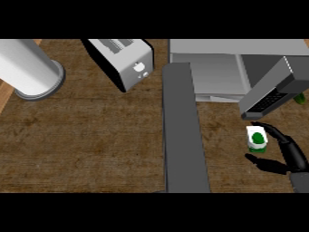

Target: Pick up the milk, place it into the microwave and close the microwave

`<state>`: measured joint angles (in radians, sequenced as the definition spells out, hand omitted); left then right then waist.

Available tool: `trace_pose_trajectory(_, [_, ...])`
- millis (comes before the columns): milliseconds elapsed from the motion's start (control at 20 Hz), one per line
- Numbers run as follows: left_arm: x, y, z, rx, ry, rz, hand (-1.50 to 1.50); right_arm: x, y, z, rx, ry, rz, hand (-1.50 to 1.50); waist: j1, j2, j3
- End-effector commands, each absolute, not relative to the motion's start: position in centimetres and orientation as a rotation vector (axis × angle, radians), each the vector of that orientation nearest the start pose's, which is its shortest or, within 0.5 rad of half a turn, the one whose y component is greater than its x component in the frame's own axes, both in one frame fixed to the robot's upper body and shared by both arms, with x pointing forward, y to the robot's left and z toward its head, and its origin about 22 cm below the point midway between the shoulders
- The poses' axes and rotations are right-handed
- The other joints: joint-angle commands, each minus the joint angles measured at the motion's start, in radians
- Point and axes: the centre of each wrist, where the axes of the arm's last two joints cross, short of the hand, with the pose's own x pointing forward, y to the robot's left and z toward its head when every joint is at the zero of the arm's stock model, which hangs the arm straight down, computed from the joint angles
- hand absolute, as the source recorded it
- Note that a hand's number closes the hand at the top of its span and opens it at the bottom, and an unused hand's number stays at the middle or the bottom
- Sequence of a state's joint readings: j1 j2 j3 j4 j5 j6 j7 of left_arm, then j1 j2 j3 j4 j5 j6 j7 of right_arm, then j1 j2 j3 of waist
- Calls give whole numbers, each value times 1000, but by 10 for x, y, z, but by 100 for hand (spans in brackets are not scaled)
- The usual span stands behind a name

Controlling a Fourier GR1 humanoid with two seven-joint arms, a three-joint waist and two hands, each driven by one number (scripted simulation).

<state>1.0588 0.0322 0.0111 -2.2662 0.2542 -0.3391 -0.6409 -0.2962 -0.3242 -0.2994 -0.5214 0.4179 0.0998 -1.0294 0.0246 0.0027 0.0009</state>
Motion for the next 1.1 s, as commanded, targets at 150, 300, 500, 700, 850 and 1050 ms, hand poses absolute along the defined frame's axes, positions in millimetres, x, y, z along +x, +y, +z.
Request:
trace_pose_trajectory(150, [0, 282, 50, 27, -2005, 159, -150, 252, -379, -118, -351, -1798, 661, 150, 8, 4, 2])
trace_pose_trajectory(300, [12, 278, 64, 12, -2008, 151, -150, 256, -389, -114, -347, -1774, 683, 150, 11, 10, 4])
trace_pose_trajectory(500, [2, 287, 56, 19, -1989, 170, -150, 257, -380, -119, -387, -1837, 646, 150, 16, 9, 4])
trace_pose_trajectory(700, [-3, 289, 59, -33, -1994, 151, -150, 292, -321, -120, -462, -1811, 592, 150, 35, 10, 4])
trace_pose_trajectory(850, [-1, 299, 69, -20, -1995, 158, -150, 282, -305, -133, -414, -1869, 531, 150, 18, 11, 4])
trace_pose_trajectory(1050, [-2, 287, 52, -36, -1976, 161, -150, 295, -302, -124, -334, -1938, 531, 150, 17, 6, 3])
